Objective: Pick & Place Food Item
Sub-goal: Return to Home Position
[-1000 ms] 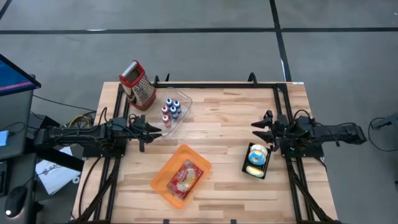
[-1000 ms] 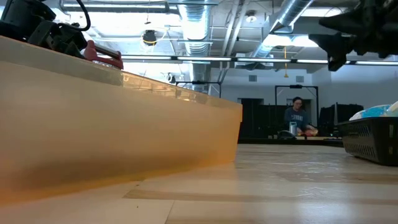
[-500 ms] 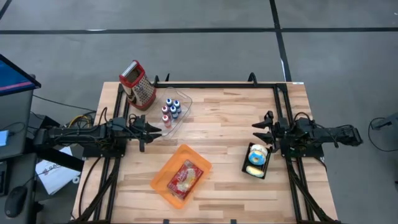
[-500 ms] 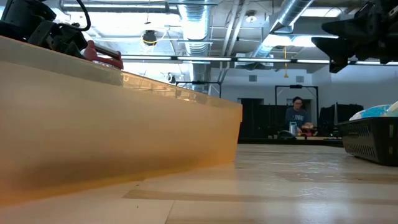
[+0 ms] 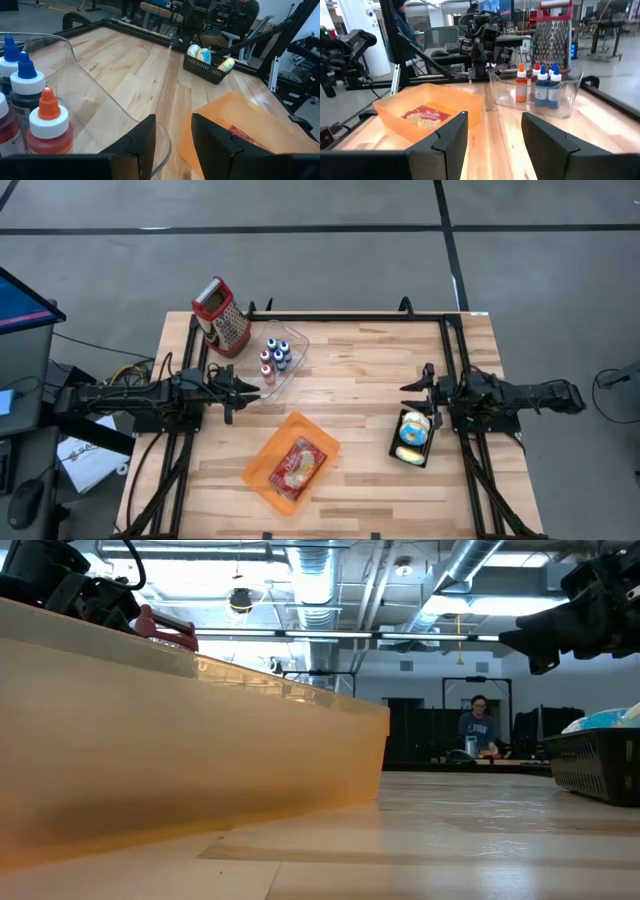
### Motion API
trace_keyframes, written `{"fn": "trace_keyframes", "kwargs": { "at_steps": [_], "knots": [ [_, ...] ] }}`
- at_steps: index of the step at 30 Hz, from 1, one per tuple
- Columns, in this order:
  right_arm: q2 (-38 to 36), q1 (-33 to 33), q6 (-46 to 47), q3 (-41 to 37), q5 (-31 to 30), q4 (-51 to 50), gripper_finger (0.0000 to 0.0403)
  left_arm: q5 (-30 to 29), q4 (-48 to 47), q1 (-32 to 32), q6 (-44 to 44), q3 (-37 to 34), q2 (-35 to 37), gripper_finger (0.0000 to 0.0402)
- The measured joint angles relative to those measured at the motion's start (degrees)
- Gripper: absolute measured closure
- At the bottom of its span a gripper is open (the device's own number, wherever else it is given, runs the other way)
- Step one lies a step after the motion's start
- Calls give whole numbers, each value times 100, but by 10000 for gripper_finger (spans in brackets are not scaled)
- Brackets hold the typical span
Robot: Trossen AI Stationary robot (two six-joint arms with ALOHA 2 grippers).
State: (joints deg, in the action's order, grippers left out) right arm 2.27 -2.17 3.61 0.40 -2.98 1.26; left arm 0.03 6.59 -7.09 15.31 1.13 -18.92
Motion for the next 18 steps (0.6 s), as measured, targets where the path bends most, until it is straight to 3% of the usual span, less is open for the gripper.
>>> {"fn": "trace_keyframes", "kwargs": {
  "at_steps": [8,18],
  "knots": [
    [34,0,673,-2,0,0,225,0,2,0,0,0,0,280],
    [34,0,694,-4,0,0,225,1,2,-1,0,0,0,280]
  ]
}}
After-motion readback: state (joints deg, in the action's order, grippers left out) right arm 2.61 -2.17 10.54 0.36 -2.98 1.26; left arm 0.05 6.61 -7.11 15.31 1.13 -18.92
